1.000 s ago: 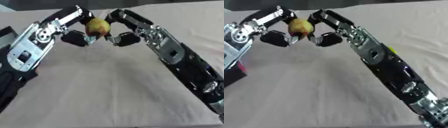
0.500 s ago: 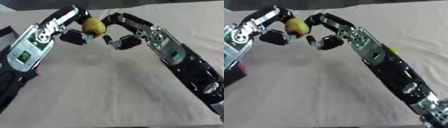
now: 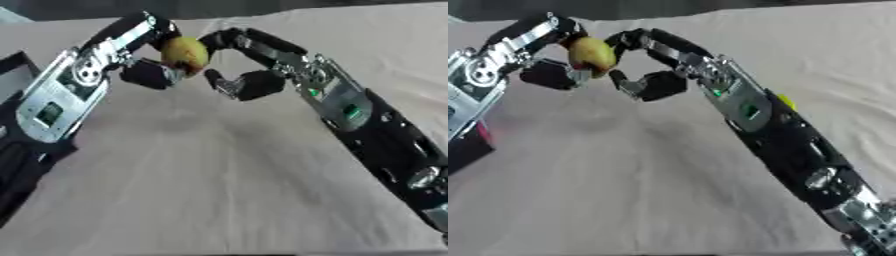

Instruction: Pick up the objects with one hand, pass them to the other hand, and then place them into the box on the other side of the table.

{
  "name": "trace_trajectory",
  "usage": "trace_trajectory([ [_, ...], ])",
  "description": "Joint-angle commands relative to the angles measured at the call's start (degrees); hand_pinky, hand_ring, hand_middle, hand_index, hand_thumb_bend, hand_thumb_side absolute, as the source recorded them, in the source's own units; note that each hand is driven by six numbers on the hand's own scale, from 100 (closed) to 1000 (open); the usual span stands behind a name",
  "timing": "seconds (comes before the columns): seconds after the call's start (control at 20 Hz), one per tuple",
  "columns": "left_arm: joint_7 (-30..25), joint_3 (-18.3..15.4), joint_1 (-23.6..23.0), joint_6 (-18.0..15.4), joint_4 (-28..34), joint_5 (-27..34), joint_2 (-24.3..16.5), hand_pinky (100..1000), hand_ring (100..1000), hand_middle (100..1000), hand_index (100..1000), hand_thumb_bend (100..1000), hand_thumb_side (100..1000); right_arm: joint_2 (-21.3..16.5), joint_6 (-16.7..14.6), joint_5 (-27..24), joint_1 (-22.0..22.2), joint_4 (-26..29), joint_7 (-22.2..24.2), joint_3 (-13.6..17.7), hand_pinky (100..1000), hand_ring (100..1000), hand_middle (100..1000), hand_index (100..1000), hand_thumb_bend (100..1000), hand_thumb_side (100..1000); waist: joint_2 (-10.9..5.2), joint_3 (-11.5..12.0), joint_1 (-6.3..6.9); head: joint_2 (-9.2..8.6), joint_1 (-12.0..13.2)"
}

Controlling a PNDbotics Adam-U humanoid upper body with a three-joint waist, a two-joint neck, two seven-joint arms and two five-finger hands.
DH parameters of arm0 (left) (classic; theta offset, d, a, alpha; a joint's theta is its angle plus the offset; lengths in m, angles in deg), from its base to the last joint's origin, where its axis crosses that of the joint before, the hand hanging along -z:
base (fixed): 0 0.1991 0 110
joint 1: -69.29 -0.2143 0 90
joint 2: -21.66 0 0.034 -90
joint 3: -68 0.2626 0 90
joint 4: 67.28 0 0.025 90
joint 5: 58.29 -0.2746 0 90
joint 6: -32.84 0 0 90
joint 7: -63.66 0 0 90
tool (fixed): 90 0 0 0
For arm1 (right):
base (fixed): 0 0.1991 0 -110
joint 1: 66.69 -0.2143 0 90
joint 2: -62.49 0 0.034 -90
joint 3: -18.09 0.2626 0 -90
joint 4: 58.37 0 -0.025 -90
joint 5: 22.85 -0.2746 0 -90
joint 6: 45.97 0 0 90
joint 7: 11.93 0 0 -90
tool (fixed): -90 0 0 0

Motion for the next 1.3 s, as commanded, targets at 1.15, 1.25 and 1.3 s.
trace_trajectory([
  [1.15, -1.0, -5.6, 0.7, 3.4, 4.2, 3.6, -12.5, 759, 548, 443, 463, 100, 100, -1.8, 6.2, 1.6, 0.2, 1.4, -5.2, -0.1, 935, 968, 834, 879, 100, 349, -2.31, -0.2, 0.38, 0.13, 3.2],
  [1.25, -1.0, -5.8, 0.2, 2.8, 3.3, 3.0, -14.6, 757, 550, 443, 463, 106, 100, -2.1, 6.4, 1.6, 0.5, 1.5, -5.1, 0.0, 934, 966, 833, 878, 100, 353, -2.36, -0.3, 0.50, 0.22, 3.6],
  [1.3, -0.9, -6.0, -0.1, 2.5, 2.9, 2.7, -15.8, 756, 551, 443, 464, 113, 100, -2.2, 6.4, 1.6, 0.6, 1.6, -5.1, 0.1, 934, 965, 832, 877, 100, 349, -2.37, -0.4, 0.56, 0.23, 3.7],
])
